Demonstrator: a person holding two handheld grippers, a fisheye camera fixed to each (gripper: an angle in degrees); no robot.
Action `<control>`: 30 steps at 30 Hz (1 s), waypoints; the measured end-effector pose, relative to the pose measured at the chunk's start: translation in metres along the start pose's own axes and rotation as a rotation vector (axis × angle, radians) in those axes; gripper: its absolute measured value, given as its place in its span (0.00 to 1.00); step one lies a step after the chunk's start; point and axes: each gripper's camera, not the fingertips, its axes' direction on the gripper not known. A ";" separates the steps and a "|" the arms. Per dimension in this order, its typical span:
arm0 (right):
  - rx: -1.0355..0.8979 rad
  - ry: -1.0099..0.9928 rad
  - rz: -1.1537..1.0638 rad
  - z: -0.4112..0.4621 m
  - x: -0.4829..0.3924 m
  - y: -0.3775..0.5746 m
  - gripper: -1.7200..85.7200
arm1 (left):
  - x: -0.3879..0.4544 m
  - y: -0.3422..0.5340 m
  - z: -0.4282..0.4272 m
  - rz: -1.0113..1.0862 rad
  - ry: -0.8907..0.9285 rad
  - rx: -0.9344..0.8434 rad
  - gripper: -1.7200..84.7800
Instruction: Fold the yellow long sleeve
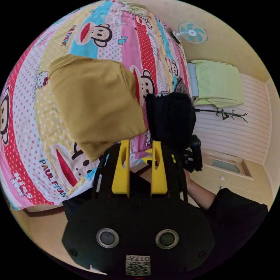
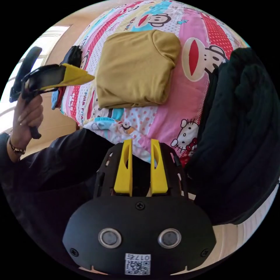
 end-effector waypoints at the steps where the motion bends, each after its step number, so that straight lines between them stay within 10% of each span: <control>1: 0.009 -0.030 0.018 -0.002 0.004 0.002 0.14 | -0.026 0.010 -0.008 -0.100 -0.031 0.074 0.17; 10: 0.089 -0.627 0.387 0.001 0.062 0.040 0.19 | -0.138 0.019 0.076 -0.353 0.034 -0.006 0.25; 21: 0.440 -1.384 0.864 0.037 0.085 0.090 0.25 | -0.108 0.046 0.109 -0.353 0.301 -0.041 0.08; 30: 0.582 -1.579 0.828 0.021 0.068 0.084 0.24 | -0.025 0.094 0.067 -0.138 0.345 0.005 0.08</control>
